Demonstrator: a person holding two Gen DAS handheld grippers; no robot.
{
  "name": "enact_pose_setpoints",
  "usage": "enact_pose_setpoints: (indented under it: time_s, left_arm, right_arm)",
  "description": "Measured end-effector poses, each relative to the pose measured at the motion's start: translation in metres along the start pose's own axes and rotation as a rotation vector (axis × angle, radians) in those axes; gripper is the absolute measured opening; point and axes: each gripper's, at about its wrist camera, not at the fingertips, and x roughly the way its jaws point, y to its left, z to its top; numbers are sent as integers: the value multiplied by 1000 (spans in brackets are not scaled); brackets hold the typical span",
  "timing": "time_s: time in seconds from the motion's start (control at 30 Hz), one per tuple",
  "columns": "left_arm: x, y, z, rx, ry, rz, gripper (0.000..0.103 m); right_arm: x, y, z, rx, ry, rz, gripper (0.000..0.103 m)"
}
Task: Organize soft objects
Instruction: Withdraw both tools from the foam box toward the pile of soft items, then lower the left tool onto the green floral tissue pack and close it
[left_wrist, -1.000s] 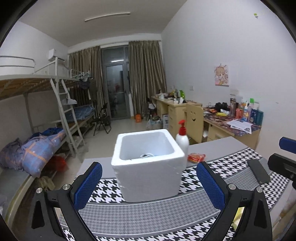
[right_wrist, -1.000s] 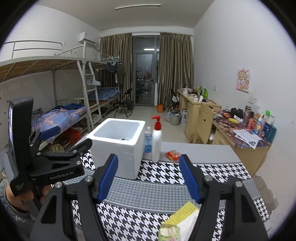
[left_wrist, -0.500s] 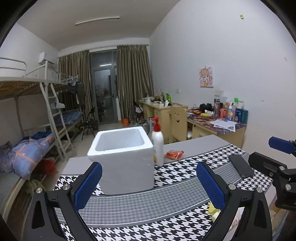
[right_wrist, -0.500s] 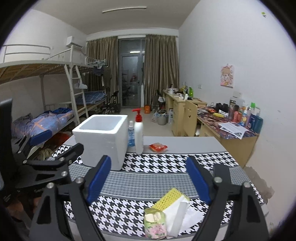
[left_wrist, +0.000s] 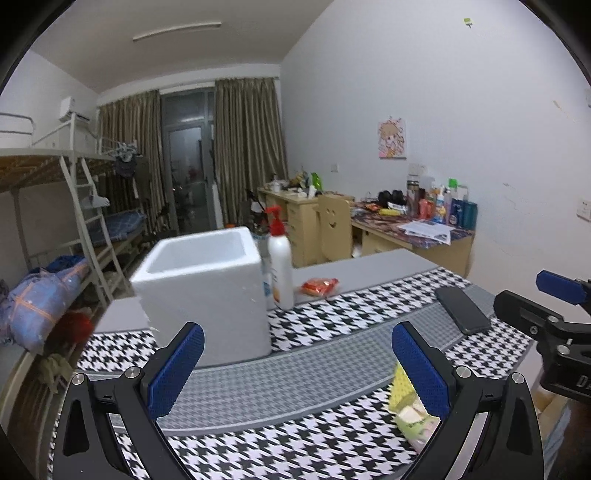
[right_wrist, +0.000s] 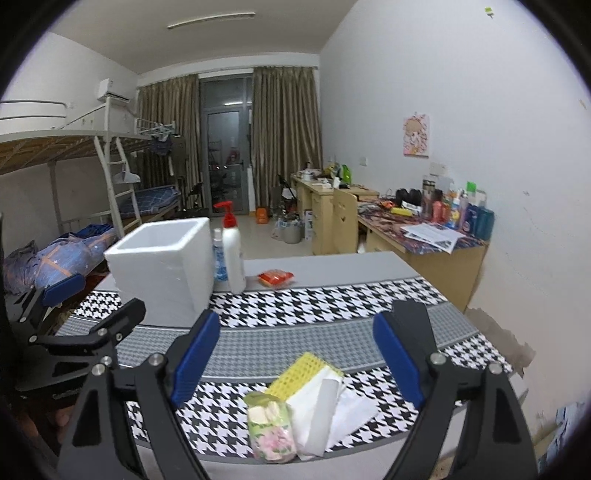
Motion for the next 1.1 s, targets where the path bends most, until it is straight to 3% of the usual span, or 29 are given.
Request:
enact_pose_setpoints:
  time_s: [0.67,1.1]
  left_arm:
    - [34,-39,-38,23,166,-132,102]
    - [57,-61,-63,7,298,-205,102]
  right_arm:
    - [15,-35,-34,25,84,-125,88]
    - [32,-52,-53,49,153,-127,88]
